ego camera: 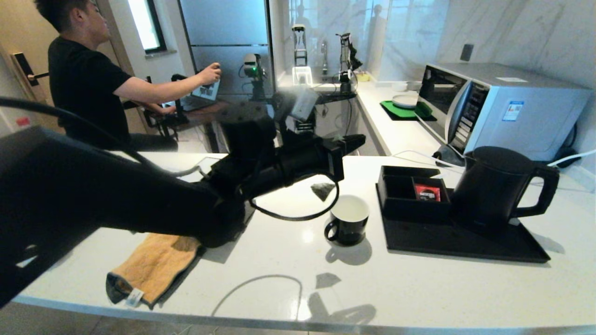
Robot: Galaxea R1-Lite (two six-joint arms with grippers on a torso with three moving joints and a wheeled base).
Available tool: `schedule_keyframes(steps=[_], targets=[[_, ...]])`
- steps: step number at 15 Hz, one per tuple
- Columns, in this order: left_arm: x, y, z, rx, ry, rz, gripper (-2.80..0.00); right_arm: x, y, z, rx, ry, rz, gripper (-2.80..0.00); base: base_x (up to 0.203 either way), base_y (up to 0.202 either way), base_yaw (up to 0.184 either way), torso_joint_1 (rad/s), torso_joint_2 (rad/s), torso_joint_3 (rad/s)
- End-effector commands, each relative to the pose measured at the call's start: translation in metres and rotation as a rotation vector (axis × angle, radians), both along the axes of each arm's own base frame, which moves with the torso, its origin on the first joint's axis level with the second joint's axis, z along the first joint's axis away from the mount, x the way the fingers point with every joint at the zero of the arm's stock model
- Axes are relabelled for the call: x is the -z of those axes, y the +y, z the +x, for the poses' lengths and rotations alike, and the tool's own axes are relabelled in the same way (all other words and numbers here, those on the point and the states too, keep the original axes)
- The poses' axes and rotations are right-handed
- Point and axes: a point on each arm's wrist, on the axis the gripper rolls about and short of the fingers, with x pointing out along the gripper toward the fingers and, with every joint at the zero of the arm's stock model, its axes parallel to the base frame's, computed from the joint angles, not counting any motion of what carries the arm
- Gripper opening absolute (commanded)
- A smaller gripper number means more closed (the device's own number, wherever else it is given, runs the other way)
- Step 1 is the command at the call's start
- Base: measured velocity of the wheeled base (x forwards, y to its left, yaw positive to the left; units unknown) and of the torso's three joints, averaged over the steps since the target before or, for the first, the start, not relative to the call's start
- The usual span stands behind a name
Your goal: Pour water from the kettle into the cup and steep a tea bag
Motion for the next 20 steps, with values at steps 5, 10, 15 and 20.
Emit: schedule_keyframes(steps=[5, 10, 15, 20], targets=[[0.020, -0.023, 0.030, 0.000, 0.013, 0.015, -2.80, -0.001, 0.000, 0.000, -0.001, -0.008, 0.019, -2.80, 0.000, 0.000, 0.000, 0.000, 0.00, 0.000], [0.041, -0.033, 0.045, -0.003, 0.036, 0.032, -2.80, -0.001, -0.001, 0.000, 0.027, -0.010, 0.112, -2.80, 0.000, 0.000, 0.000, 0.000, 0.00, 0.000], [0.067, -0.037, 0.056, -0.012, 0.066, 0.055, -2.80, -0.001, -0.001, 0.000, 0.027, -0.010, 0.115, -2.80, 0.000, 0.000, 0.000, 0.000, 0.00, 0.000], [0.087, -0.037, 0.063, -0.020, 0.087, 0.069, -2.80, -0.001, -0.001, 0.000, 0.027, -0.010, 0.115, -2.80, 0.000, 0.000, 0.000, 0.000, 0.00, 0.000]])
